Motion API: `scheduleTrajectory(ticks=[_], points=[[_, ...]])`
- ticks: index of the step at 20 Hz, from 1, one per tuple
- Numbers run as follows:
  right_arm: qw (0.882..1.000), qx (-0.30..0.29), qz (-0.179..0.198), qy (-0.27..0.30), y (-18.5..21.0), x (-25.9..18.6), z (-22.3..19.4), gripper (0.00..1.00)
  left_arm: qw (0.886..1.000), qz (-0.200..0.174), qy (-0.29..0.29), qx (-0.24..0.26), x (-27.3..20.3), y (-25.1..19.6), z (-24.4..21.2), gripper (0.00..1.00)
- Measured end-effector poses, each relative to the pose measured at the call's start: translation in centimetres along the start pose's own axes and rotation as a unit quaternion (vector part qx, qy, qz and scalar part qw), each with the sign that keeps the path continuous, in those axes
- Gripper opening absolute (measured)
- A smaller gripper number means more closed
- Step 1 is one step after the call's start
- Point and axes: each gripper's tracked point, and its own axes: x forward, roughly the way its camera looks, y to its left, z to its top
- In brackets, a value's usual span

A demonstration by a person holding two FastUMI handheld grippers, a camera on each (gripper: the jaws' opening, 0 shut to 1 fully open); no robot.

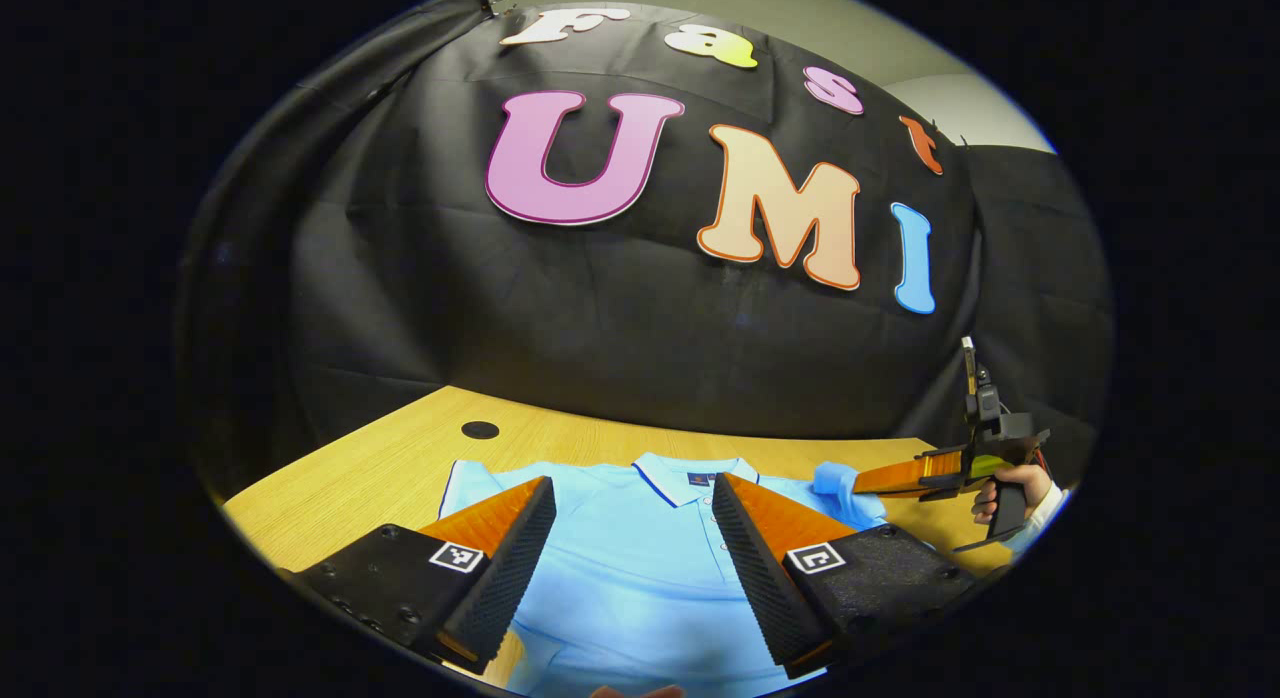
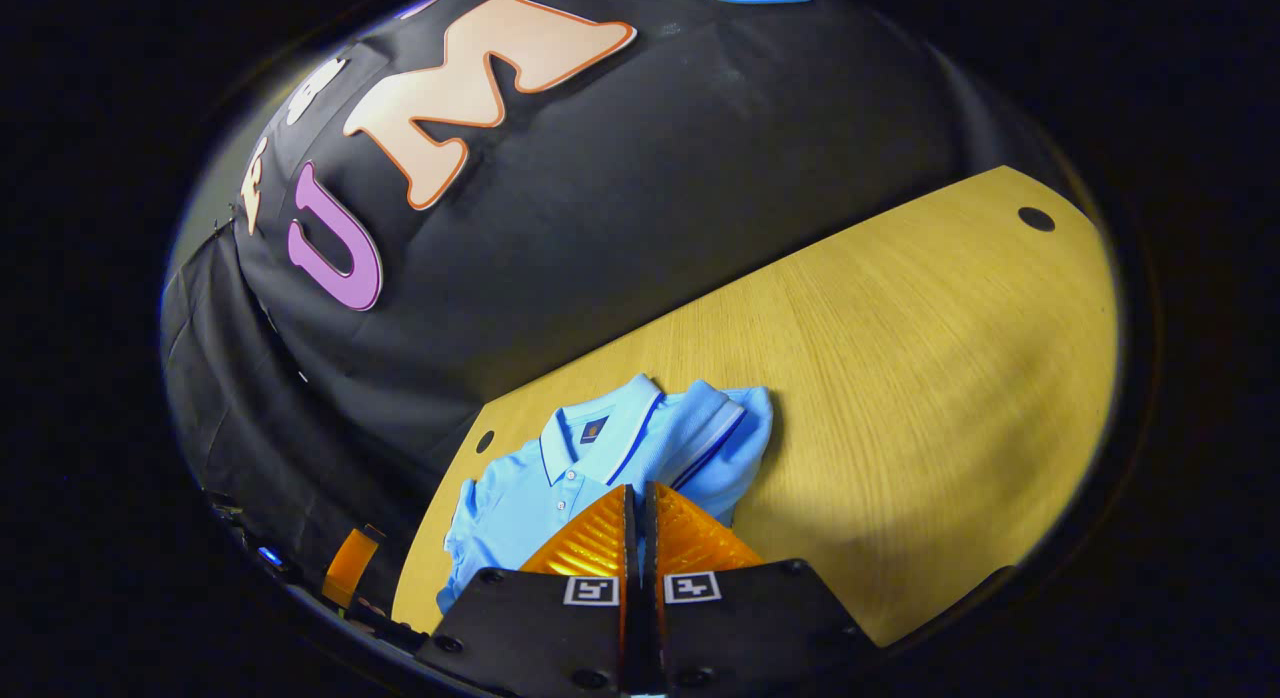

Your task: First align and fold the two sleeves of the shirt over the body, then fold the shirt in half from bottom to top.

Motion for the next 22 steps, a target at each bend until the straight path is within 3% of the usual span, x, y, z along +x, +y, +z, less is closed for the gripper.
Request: scheduleTrajectory(ticks=[5,7,9,11,12,14,20,22], points=[[0.999,0.016,0.029,0.011,2.6,1.3,-1.8,0.03,1.0,0.003,-0.001,0.003,0.1,0.2,0.0,0.94],[0.999,0.017,0.041,0.011,3.2,1.3,-2.0,0.1,1.0,0.004,0.0,0.003,0.2,0.3,0.0,0.94],[0.998,0.01,0.059,0.009,4.0,-0.3,-1.5,0.1,1.0,0.004,0.001,0.003,0.2,0.3,-0.2,0.94],[0.996,0.009,0.085,0.011,5.5,-0.3,-2.0,0.5,1.0,0.004,0.003,0.003,0.2,0.4,-0.4,0.94],[0.996,0.001,0.09,0.011,5.8,-0.4,-2.4,0.55,1.0,0.005,0.003,0.004,0.2,0.5,-0.3,0.94],[0.995,-0.03,0.092,0.005,6.1,-1.3,-2.5,0.94,1.0,0.008,0.002,0.007,0.3,0.8,-0.3,0.94],[0.986,-0.118,0.097,-0.063,7.8,-6.2,-1.5,0.97,1.0,0.022,0.004,0.016,0.9,2.6,-0.1,0.94],[0.98,-0.154,0.082,-0.095,7.2,-7.7,-1.1,0.97,0.999,0.028,0.017,0.018,1.0,4.0,-0.4,0.94]])
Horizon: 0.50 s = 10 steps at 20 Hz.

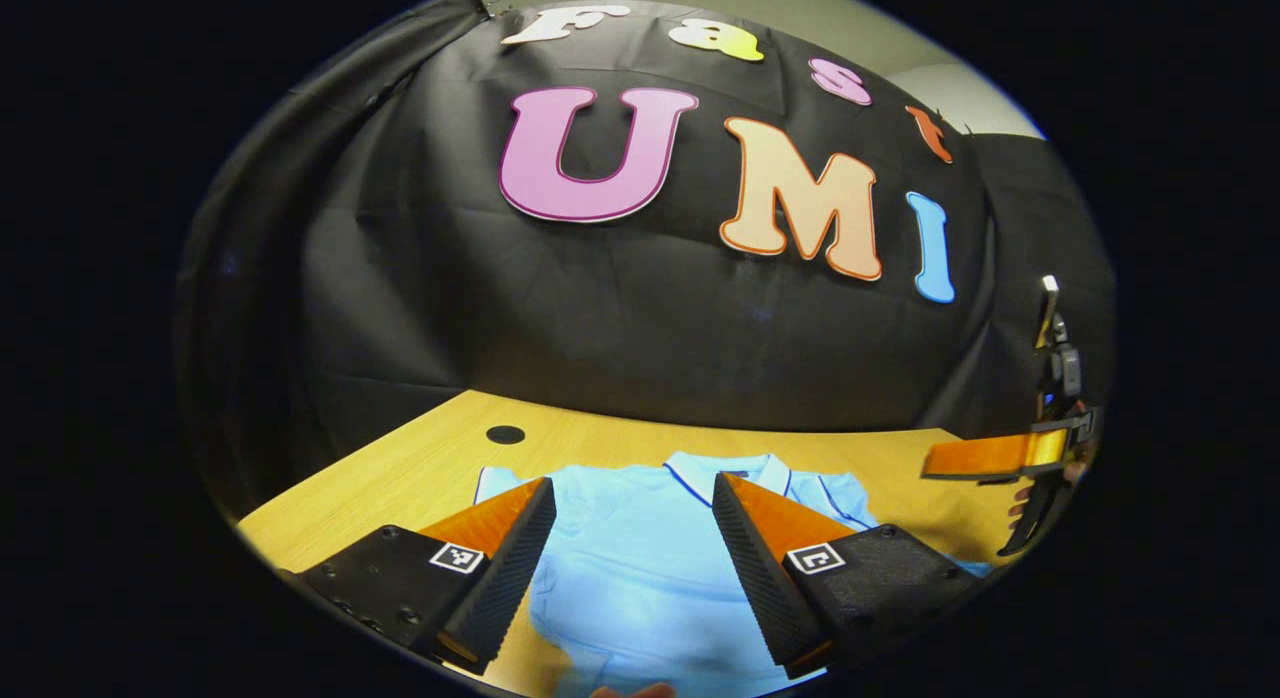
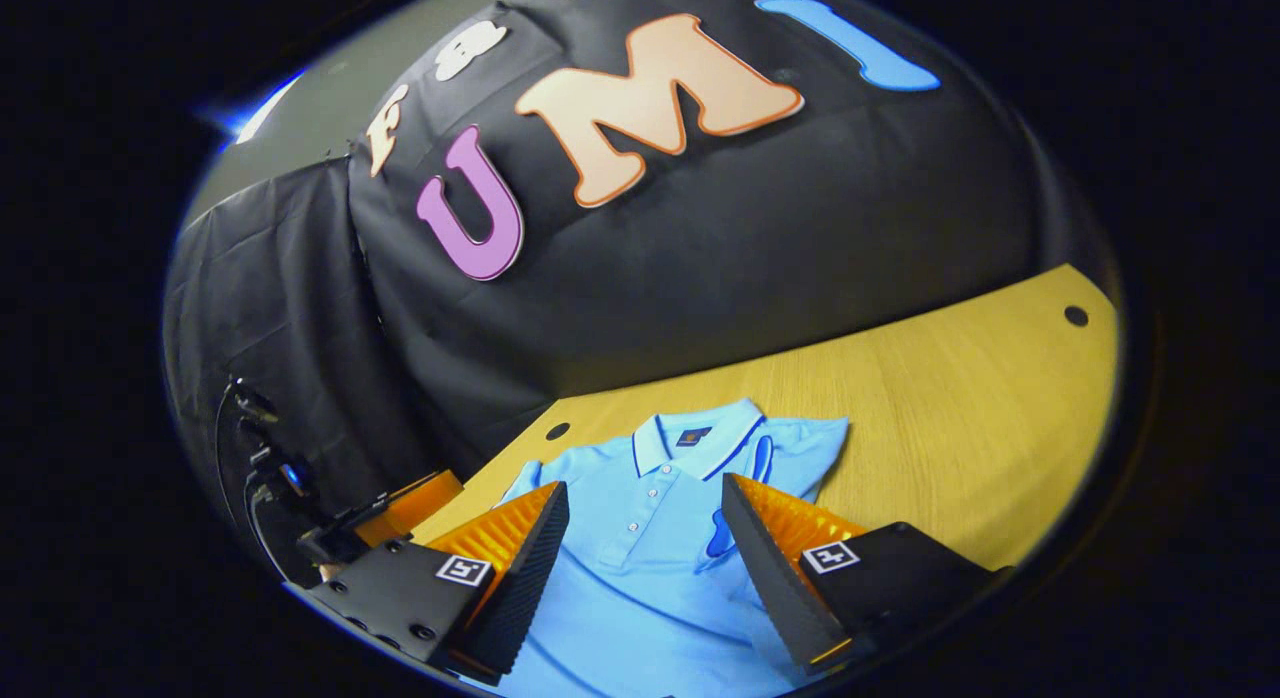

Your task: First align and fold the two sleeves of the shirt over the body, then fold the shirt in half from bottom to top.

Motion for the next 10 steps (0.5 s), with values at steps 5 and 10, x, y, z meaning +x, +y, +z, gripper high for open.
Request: scheduleTrajectory(ticks=[5,10], points=[[0.998,-0.052,-0.003,-0.037,-0.4,-3.0,0.7,0.97,0.999,0.028,0.042,0.001,0.5,3.8,-1.4,0.94],[1.0,-0.012,-0.002,-0.024,-1.7,-4.3,-1.3,0.97,0.994,0.069,0.066,0.047,1.4,8.7,-2.3,0.94]])
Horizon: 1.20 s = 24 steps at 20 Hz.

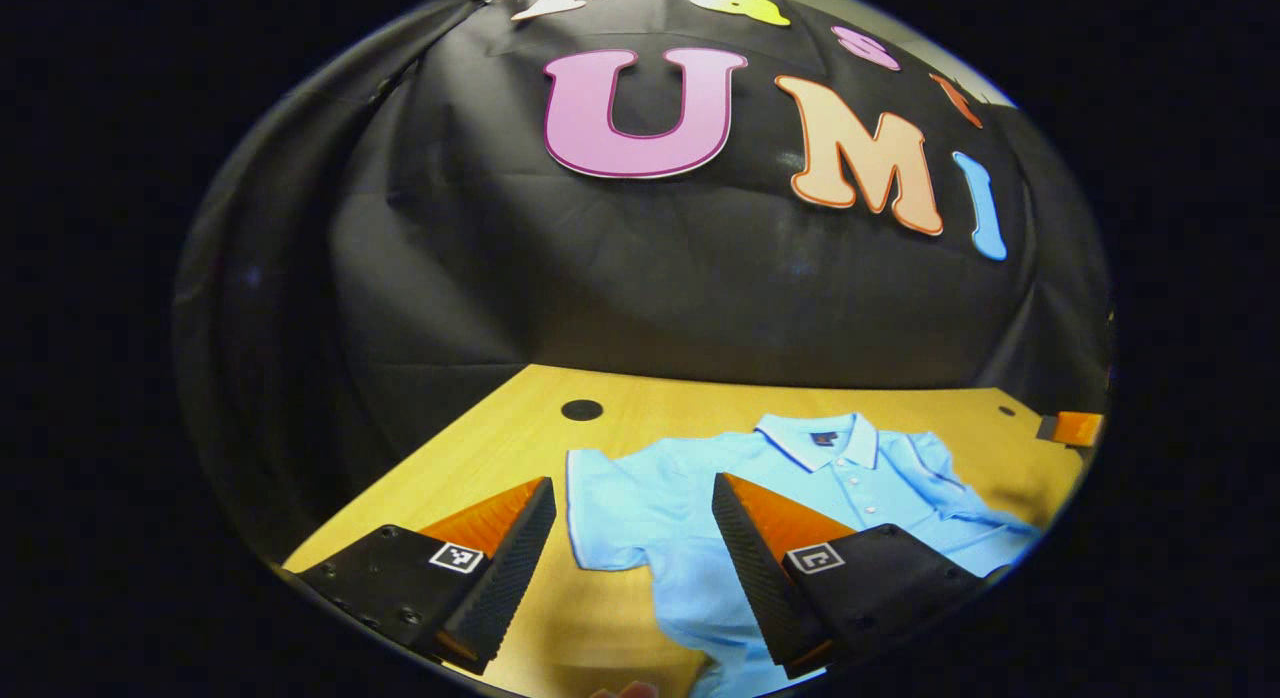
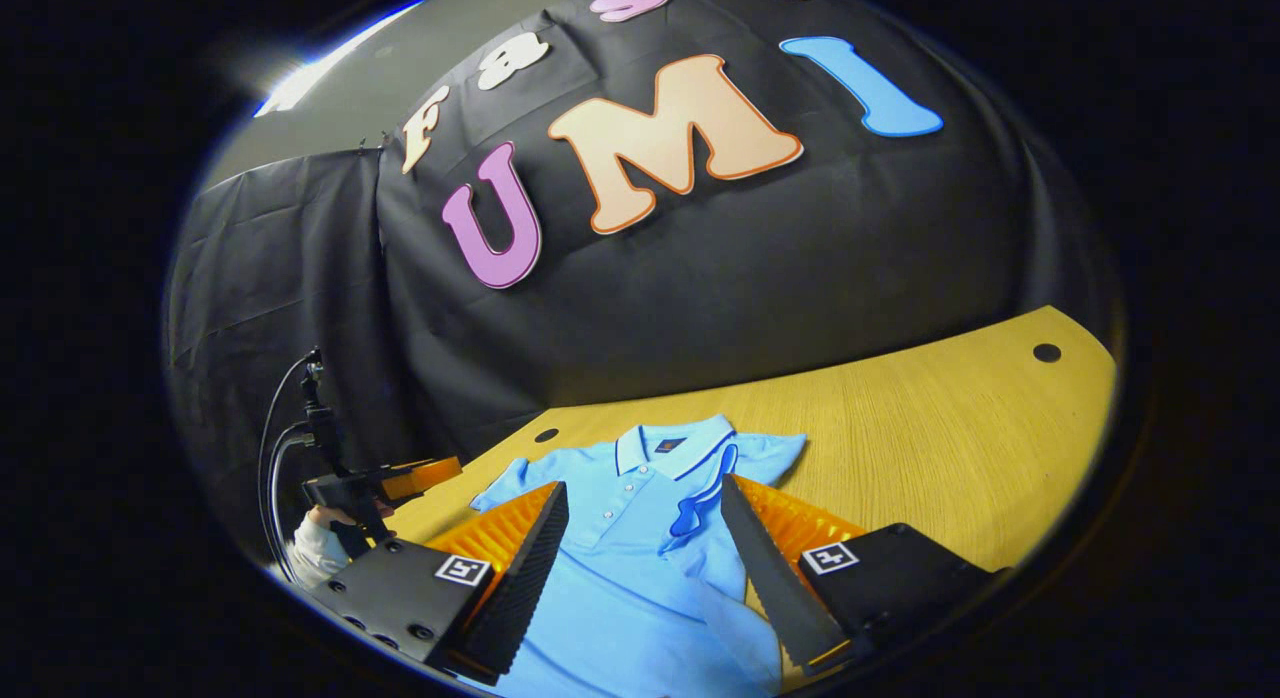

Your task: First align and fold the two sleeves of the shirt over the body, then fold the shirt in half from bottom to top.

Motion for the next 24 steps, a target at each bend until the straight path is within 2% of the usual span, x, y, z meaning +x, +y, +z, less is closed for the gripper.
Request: scheduleTrajectory(ticks=[2,6,9,13,15,18,24], points=[[1.0,-0.003,-0.005,0.001,-0.4,-0.4,-0.1,0.97,1.0,0.001,0.028,0.003,1.1,0.6,-1.4,0.94],[1.0,-0.015,-0.007,-0.015,-0.3,-1.5,0.8,0.97,0.993,-0.028,0.106,-0.034,3.1,-0.7,-4.3,0.93],[1.0,-0.012,0.004,-0.026,0.6,-2.4,1.6,0.97,0.989,-0.02,0.142,-0.039,4.0,-0.4,-4.9,0.93],[0.999,-0.012,0.012,-0.038,1.2,-3.3,2.1,0.97,0.987,-0.007,0.158,-0.024,4.9,0.3,-4.8,0.93],[0.999,0.007,0.026,-0.041,2.1,-3.7,2.4,0.97,0.987,-0.006,0.161,-0.028,5.2,0.3,-4.9,0.94],[0.998,0.014,0.041,-0.051,2.9,-4.5,3.1,0.97,0.984,-0.002,0.174,-0.032,5.3,0.8,-5.8,0.86],[0.997,0.015,0.05,-0.051,3.4,-5.0,3.0,0.97,0.98,0.001,0.192,-0.052,4.9,1.3,-7.2,0.83]])
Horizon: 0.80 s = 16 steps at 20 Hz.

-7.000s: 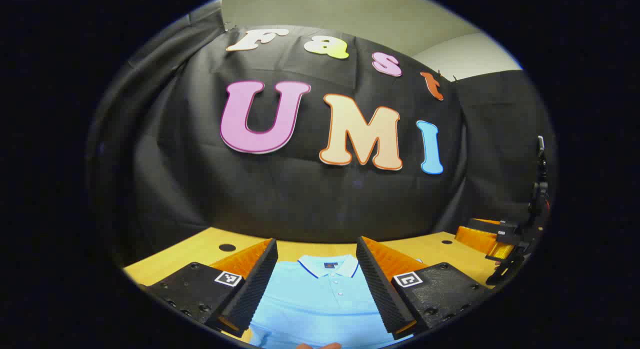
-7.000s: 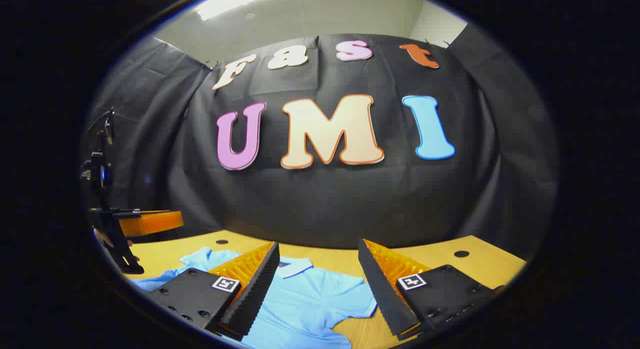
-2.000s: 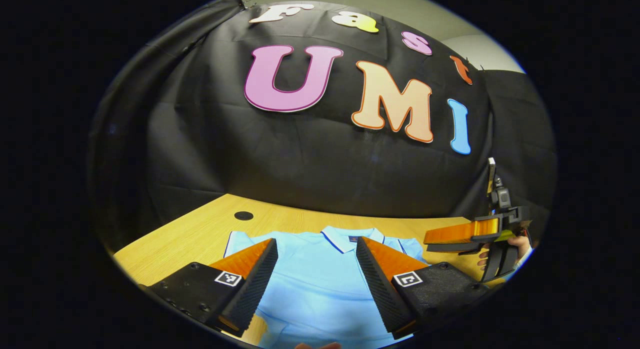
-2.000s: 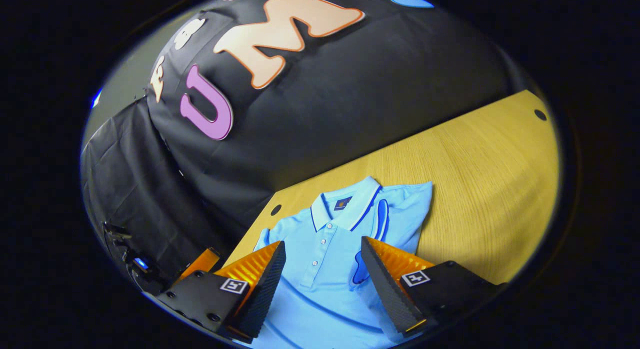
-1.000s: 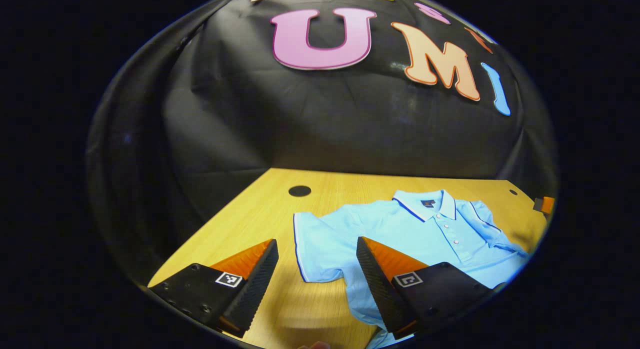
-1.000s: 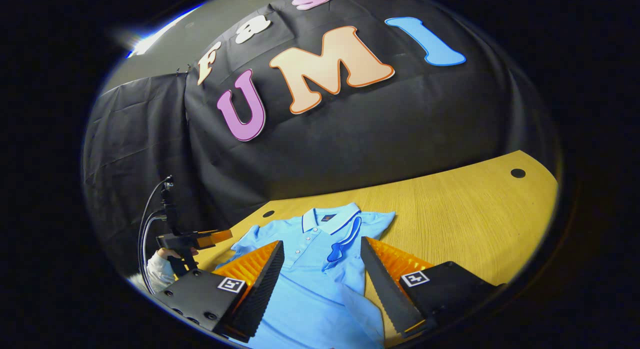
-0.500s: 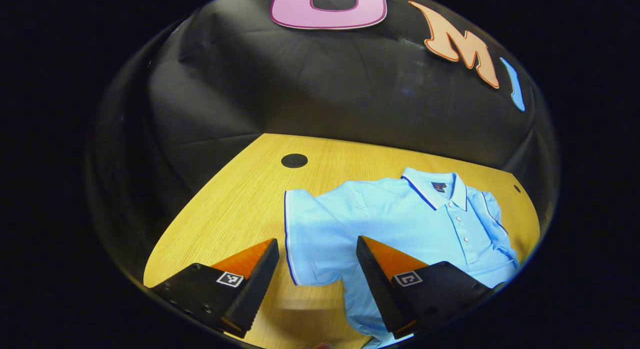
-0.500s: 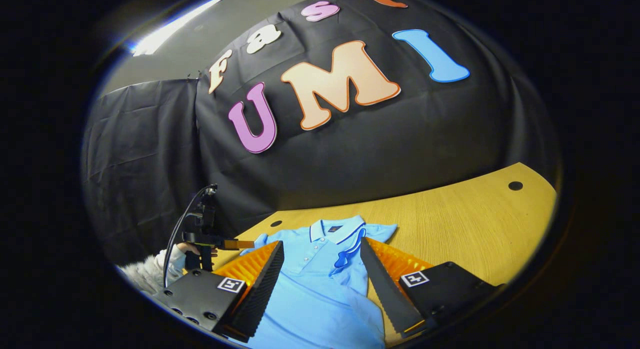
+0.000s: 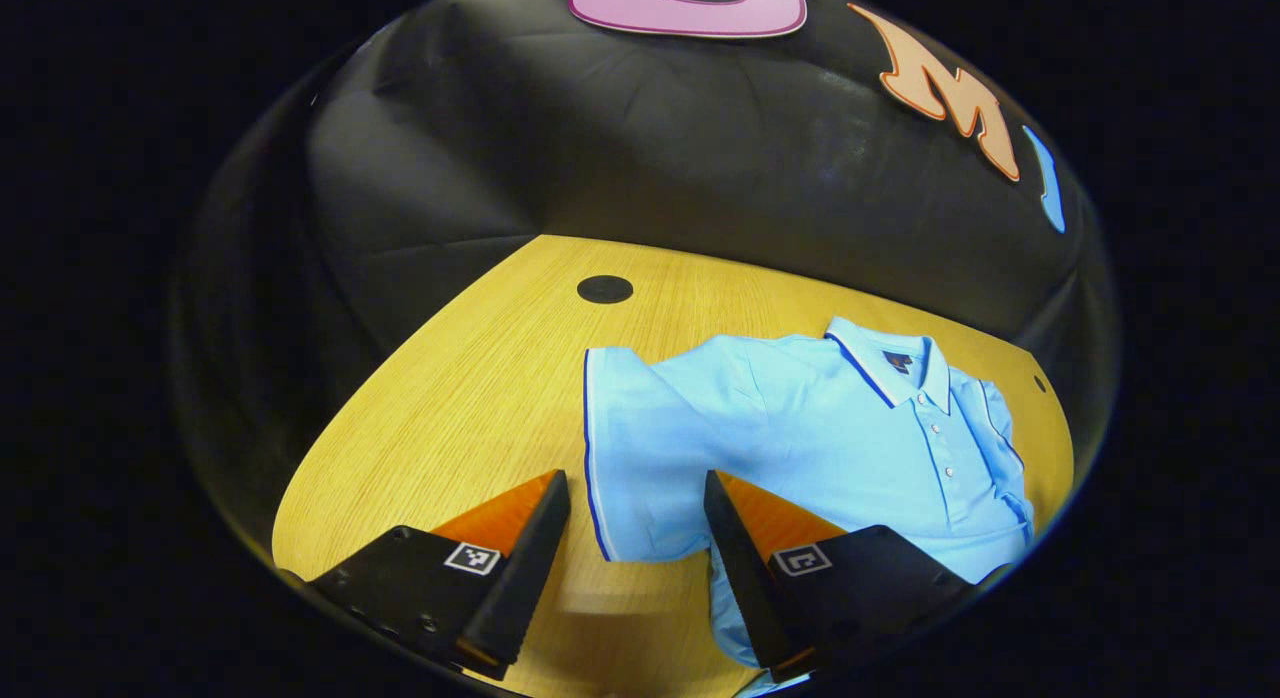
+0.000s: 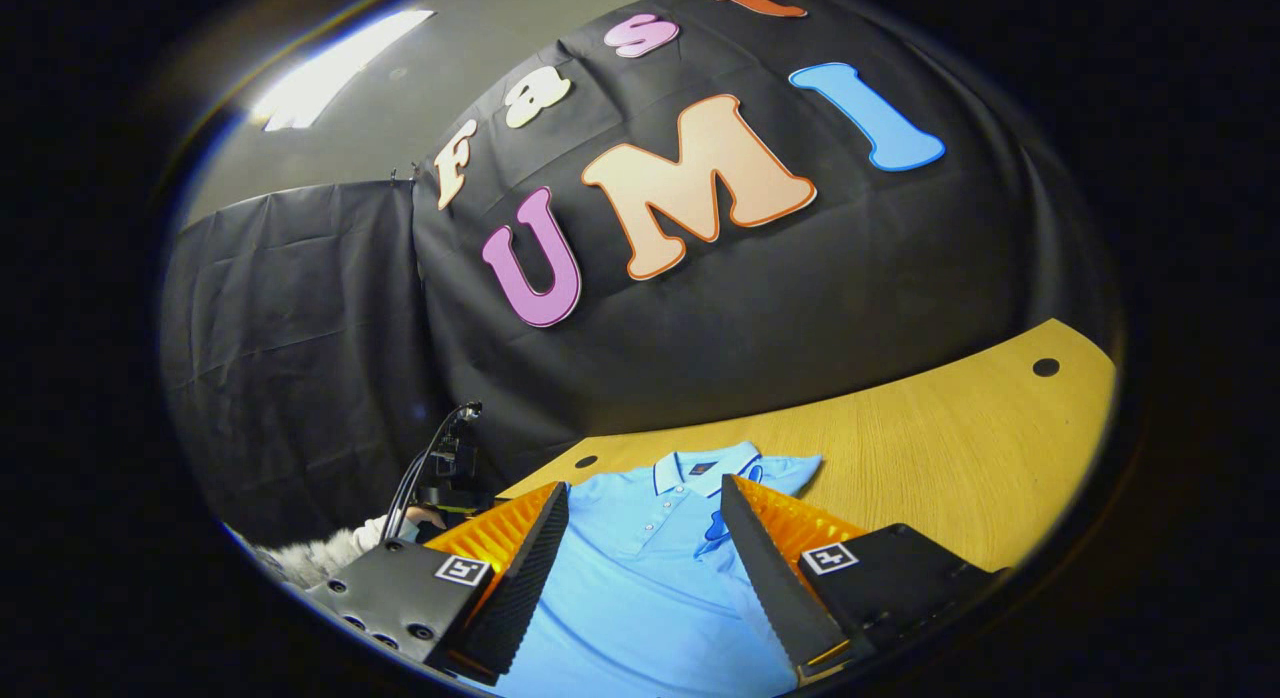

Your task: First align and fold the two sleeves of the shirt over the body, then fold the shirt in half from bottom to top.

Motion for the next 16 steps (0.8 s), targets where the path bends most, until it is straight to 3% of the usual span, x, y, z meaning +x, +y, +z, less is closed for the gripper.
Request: scheduleTrajectory(ticks=[3,5,6,11,12,16], points=[[1.0,0.015,-0.005,0.004,-0.7,0.0,-0.2,0.97,1.0,0.002,0.005,0.009,0.1,0.6,-0.4,0.8],[1.0,0.019,-0.008,0.006,-1.1,0.0,-0.3,0.97,1.0,0.011,0.002,0.018,0.3,1.1,-0.4,0.72],[1.0,0.019,-0.009,0.007,-1.1,0.1,-0.3,0.97,1.0,0.013,0.0,0.02,0.3,1.1,-0.4,0.6],[1.0,0.021,-0.012,0.013,-1.3,0.3,-0.8,0.97,1.0,-0.004,-0.005,0.031,0.2,0.4,-0.6,0.44],[1.0,0.021,-0.014,0.014,-1.5,0.3,-1.0,0.97,1.0,-0.003,-0.004,0.031,0.1,0.3,-0.5,0.27],[0.999,0.023,-0.018,0.013,-1.8,0.3,-1.1,0.97,1.0,-0.007,-0.008,0.024,0.1,0.0,-0.3,0.01]])
